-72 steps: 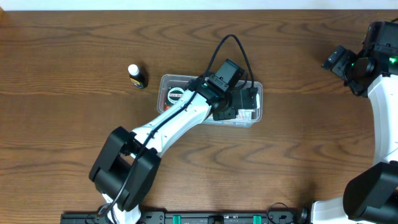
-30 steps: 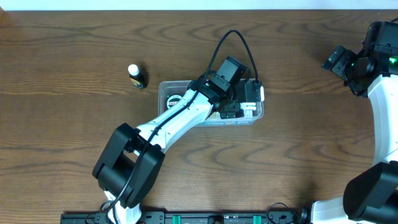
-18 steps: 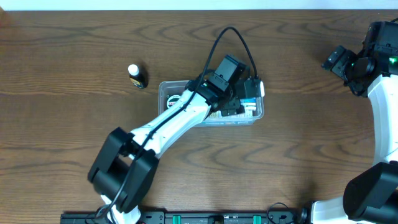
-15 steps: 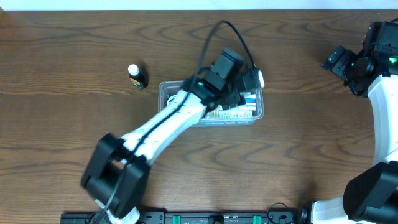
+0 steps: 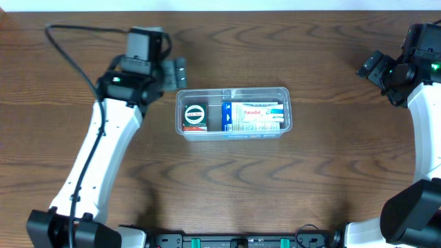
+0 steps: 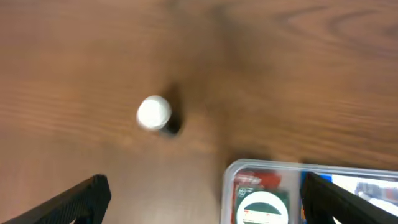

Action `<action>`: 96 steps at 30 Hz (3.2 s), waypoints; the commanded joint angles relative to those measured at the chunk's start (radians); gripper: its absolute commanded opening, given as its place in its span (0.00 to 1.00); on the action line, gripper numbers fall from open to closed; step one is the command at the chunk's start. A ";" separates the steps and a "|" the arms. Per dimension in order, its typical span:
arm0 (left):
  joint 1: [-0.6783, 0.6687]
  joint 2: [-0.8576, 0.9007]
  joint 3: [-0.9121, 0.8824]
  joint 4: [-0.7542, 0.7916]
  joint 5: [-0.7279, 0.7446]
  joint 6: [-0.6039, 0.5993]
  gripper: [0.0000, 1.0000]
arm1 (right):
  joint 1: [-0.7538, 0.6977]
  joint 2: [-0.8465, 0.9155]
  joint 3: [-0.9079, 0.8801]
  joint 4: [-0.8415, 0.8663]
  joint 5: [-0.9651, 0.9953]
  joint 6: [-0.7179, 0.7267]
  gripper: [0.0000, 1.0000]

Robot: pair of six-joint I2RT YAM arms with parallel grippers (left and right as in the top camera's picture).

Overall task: Pack container
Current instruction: 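Move the left gripper to the brown bottle and grasp it, then lift the brown bottle and carry it over the container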

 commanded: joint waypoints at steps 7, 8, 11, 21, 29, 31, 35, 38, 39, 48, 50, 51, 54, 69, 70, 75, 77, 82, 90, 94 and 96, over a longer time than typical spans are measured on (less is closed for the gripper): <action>0.062 0.007 0.035 -0.023 0.001 -0.196 0.98 | -0.002 0.005 0.000 -0.001 0.004 0.011 0.99; 0.075 0.011 0.048 -0.029 0.003 -0.220 0.98 | -0.002 0.005 0.000 -0.001 0.004 0.011 0.99; 0.114 0.033 0.101 -0.040 0.047 -0.238 0.98 | -0.002 0.005 0.000 -0.001 0.004 0.011 0.99; 0.151 0.365 0.535 -0.343 0.056 -0.242 0.98 | -0.002 0.005 0.000 -0.001 0.004 0.011 0.99; 0.181 0.545 0.657 -0.467 0.134 -0.304 0.98 | -0.002 0.005 0.000 -0.001 0.004 0.011 0.99; 0.201 0.566 0.656 -0.468 0.197 -0.326 0.98 | -0.002 0.005 0.000 -0.001 0.004 0.011 0.99; 0.229 0.594 0.656 -0.466 0.248 -0.348 0.99 | -0.002 0.005 0.000 -0.001 0.004 0.011 0.99; 0.233 0.607 0.654 -0.469 0.251 -0.351 0.98 | -0.002 0.005 0.000 -0.001 0.003 0.011 0.99; 0.233 0.611 0.654 -0.470 0.251 -0.350 0.97 | -0.002 0.005 0.000 -0.001 0.004 0.011 0.99; 0.232 0.660 0.641 -0.473 0.251 -0.350 0.94 | -0.002 0.005 0.000 -0.001 0.004 0.011 0.99; 0.232 0.666 0.641 -0.473 0.251 -0.350 0.91 | -0.002 0.005 0.000 -0.001 0.004 0.011 0.99; 0.232 0.669 0.641 -0.473 0.251 -0.350 0.90 | -0.002 0.005 0.000 -0.001 0.003 0.011 0.99; 0.232 0.677 0.641 -0.471 0.250 -0.350 0.87 | -0.002 0.005 0.000 -0.001 0.004 0.011 0.99; 0.232 0.756 0.641 -0.473 0.248 -0.350 0.82 | -0.002 0.005 0.000 -0.001 0.004 0.011 0.99; 0.232 0.759 0.641 -0.473 0.248 -0.350 0.82 | -0.002 0.005 0.000 -0.001 0.004 0.011 0.99; 0.232 0.764 0.641 -0.473 0.248 -0.350 0.61 | -0.003 0.005 0.000 -0.001 0.004 0.011 0.99; 0.232 0.764 0.641 -0.473 0.248 -0.350 0.54 | -0.003 0.005 0.000 -0.001 0.004 0.011 0.99; 0.232 0.764 0.641 -0.473 0.248 -0.350 0.42 | -0.003 0.005 0.000 -0.001 0.004 0.011 0.99; 0.232 0.764 0.641 -0.472 0.248 -0.345 0.10 | -0.003 0.005 0.000 -0.001 0.004 0.011 0.99; 0.232 0.763 0.641 -0.477 0.250 -0.285 0.10 | -0.003 0.005 0.000 -0.001 0.004 0.011 0.99; 0.232 0.759 0.642 -0.491 0.259 -0.258 0.10 | -0.003 0.005 0.000 -0.001 0.003 0.011 0.99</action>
